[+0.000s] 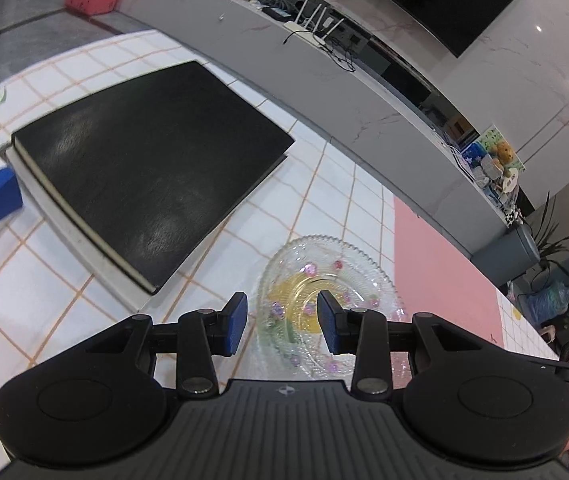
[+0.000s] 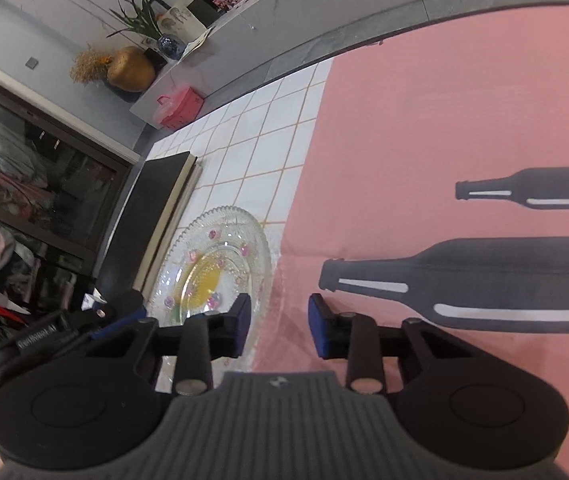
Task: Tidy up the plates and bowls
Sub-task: 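Move the left gripper to the yellow-centred glass plate beside the black book, then close the left gripper on the glass plate rim and carry it toward the bowls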
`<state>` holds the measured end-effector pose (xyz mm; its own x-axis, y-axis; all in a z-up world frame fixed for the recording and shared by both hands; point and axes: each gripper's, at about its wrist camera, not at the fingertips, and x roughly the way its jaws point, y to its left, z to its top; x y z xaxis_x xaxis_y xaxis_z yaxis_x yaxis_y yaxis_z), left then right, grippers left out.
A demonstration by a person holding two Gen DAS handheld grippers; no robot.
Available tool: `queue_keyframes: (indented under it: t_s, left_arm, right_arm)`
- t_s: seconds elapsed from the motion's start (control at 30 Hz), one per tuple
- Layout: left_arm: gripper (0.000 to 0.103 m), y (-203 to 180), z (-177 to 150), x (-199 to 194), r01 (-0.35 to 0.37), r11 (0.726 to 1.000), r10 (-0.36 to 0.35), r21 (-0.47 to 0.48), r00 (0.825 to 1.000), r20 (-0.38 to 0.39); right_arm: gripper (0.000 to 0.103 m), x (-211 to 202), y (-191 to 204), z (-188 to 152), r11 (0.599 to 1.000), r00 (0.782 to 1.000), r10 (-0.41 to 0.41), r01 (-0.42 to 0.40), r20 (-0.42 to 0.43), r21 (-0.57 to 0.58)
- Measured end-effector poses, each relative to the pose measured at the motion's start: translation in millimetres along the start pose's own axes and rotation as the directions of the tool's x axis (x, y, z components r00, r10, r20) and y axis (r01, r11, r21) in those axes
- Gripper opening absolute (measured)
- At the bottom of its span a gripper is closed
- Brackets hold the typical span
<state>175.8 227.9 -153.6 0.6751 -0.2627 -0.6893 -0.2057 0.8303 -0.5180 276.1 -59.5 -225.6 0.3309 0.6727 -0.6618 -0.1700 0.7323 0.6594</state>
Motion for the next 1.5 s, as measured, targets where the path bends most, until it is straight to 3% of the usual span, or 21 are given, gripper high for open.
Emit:
queue_keyframes:
  t_s: [0.17, 0.3, 0.47, 1.0, 1.5]
  left_arm:
    - [0.043, 5, -7, 8, 0.016, 1.000, -0.016, -0.014, 1.000, -0.019]
    - [0.025, 6, -10, 10, 0.011, 1.000, -0.011, -0.009, 1.000, -0.011]
    - [0.010, 5, -12, 9, -0.018, 1.000, 0.018, 0.006, 1.000, 0.002]
    - [0.009, -21, -17, -16, 0.009, 1.000, -0.009, -0.001, 0.999, 0.042]
    - [0.009, -91, -30, -65, 0.053, 0.995, -0.059, 0.082, 0.996, 0.070]
  right_arm:
    - [0.021, 9, 5, 2, 1.000, 1.000, 0.009, -0.008, -0.021, 0.004]
    - [0.005, 16, 3, 0, 0.999, 0.999, 0.023, -0.022, -0.026, 0.026]
    - [0.004, 15, 1, -1, 0.999, 0.999, 0.033, -0.032, -0.015, 0.043]
    - [0.004, -23, 16, 0, 1.000, 1.000, 0.005, -0.005, 0.022, 0.005]
    - [0.005, -120, 15, -22, 0.999, 0.991, 0.025, -0.029, 0.130, 0.029]
